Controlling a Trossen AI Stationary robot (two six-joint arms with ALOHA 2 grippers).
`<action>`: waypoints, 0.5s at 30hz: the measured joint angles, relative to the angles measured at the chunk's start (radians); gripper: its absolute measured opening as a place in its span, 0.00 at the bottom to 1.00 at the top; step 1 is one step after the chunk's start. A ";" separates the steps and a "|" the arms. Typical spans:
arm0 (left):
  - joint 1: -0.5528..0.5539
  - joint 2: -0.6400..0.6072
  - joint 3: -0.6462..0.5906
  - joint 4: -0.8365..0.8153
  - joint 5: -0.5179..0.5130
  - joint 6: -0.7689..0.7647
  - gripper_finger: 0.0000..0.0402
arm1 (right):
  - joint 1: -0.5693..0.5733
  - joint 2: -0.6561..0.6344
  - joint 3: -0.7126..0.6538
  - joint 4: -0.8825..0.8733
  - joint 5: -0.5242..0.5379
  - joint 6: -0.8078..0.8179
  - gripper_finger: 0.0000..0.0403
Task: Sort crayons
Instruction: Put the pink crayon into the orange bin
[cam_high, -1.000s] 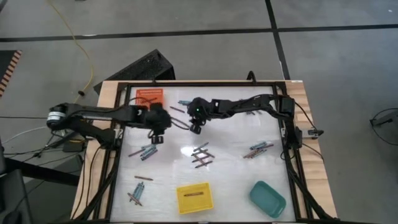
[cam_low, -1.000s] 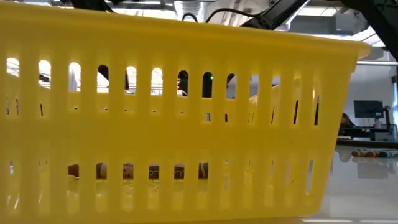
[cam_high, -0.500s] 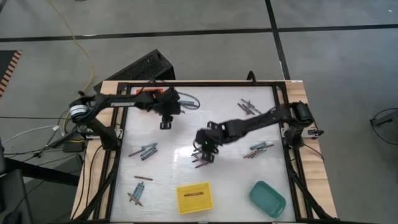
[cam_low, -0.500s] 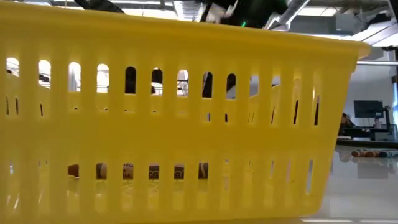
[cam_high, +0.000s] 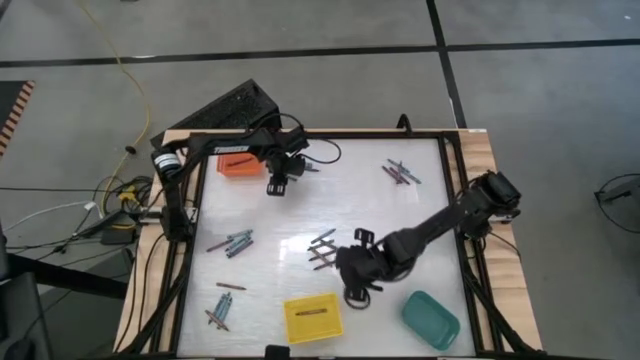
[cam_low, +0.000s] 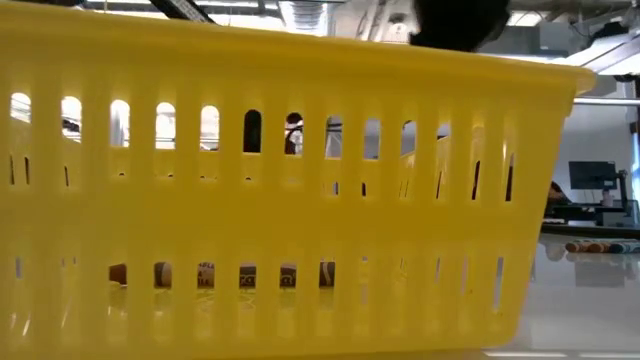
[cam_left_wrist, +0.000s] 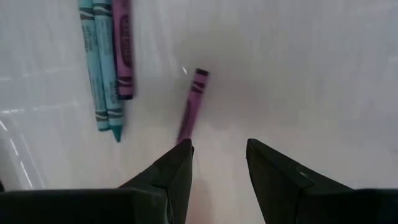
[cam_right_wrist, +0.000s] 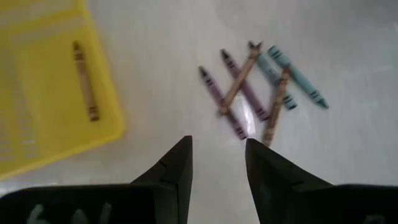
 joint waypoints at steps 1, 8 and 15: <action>0.004 0.012 0.009 -0.005 0.000 0.000 0.35 | 0.015 0.000 0.000 -0.001 0.011 0.013 0.35; 0.013 0.018 0.025 -0.001 -0.014 0.032 0.35 | 0.084 0.000 0.000 -0.001 0.078 0.049 0.35; 0.031 0.018 0.025 -0.004 0.006 0.031 0.32 | 0.097 0.001 0.000 0.001 0.098 0.067 0.35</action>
